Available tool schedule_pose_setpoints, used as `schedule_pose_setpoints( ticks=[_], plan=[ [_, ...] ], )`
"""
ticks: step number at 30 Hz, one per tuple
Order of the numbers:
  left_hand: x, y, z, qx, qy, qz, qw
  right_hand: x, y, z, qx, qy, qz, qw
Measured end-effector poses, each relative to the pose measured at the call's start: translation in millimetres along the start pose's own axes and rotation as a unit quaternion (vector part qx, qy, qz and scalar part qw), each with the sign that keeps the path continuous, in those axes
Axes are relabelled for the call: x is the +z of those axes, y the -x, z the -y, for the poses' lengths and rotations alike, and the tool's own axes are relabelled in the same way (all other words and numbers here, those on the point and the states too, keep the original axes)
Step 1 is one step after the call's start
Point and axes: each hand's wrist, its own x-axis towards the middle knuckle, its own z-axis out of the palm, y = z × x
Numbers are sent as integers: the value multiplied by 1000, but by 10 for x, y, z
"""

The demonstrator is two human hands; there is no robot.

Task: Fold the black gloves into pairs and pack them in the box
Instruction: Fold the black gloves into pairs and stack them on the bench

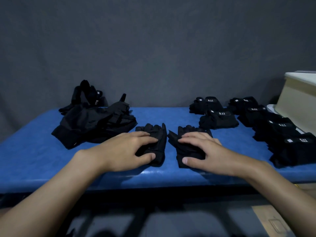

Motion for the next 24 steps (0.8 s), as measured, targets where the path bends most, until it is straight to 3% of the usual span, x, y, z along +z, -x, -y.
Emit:
schedule_pose_setpoints(
  ticks=[7,12,19,24],
  plan=[
    [-43,61,-52,3,-24,-35,999,-59,-27,65,-12,-4,-46,999],
    [-123,117,-24,17,3,-110,994,-143,-123,237,-20,-23,-115,993],
    [-316,334,336,-44,-8,-209,977,-26,-495,598,-66,-75,-96,990],
    [-360,593,719,-109,-27,-232,966,110,-816,901,-107,-89,-66,988]
  ],
)
